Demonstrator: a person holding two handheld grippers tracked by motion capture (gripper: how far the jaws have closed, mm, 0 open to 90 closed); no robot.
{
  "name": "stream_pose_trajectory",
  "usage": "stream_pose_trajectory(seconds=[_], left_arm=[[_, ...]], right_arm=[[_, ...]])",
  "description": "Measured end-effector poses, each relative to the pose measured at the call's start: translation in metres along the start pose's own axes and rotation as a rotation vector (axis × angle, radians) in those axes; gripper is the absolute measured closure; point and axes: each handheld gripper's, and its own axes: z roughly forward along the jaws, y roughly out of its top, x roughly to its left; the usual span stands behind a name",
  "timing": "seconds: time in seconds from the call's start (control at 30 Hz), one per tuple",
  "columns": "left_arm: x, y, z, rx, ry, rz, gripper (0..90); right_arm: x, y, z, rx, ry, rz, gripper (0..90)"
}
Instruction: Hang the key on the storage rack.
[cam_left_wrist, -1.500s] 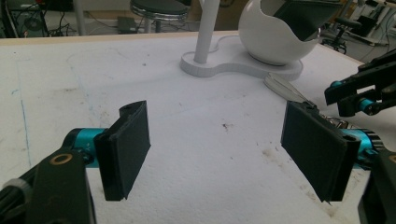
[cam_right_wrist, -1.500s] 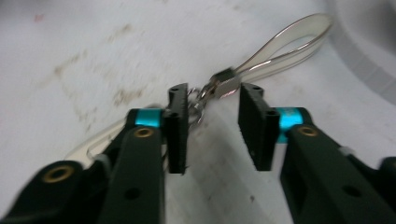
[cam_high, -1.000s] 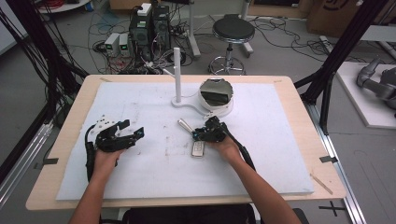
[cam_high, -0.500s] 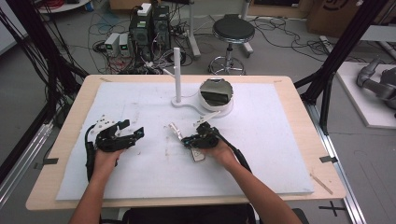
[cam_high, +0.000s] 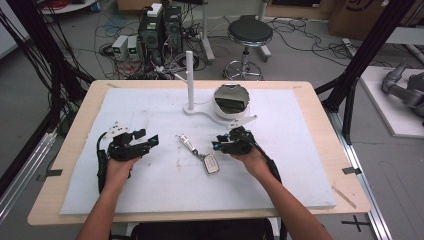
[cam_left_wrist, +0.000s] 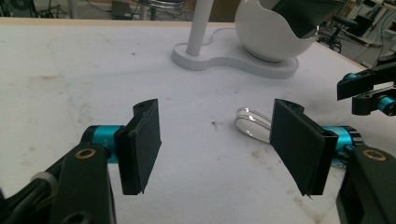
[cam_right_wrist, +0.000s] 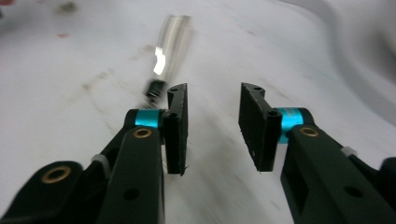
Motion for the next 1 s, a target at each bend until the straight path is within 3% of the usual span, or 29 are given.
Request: stream_pose_trajectory(seconds=[0.17, 0.37, 0.67, 0.83, 1.0], left_arm=[[-0.012, 0.001, 0.024, 0.048, -0.033, -0.01, 34.5], [-0.026, 0.002, 0.052, 0.114, -0.05, -0.051, 34.7], [-0.049, 0.0, 0.082, 0.19, 0.024, -0.076, 33.6], [-0.061, -0.002, 0.096, 0.253, 0.08, -0.063, 32.7], [-0.07, -0.004, 0.106, 0.284, 0.125, -0.018, 30.5]], right_arm=[[-0.016, -0.016, -0.026, -0.018, -0.068, 0.029, 60.0], [-0.03, -0.035, -0.05, -0.033, -0.139, 0.057, 57.1], [-0.041, -0.05, -0.069, -0.065, -0.199, 0.089, 56.9], [-0.045, -0.053, -0.075, -0.082, -0.224, 0.109, 56.3], [-0.049, -0.054, -0.082, -0.105, -0.245, 0.127, 56.1]])
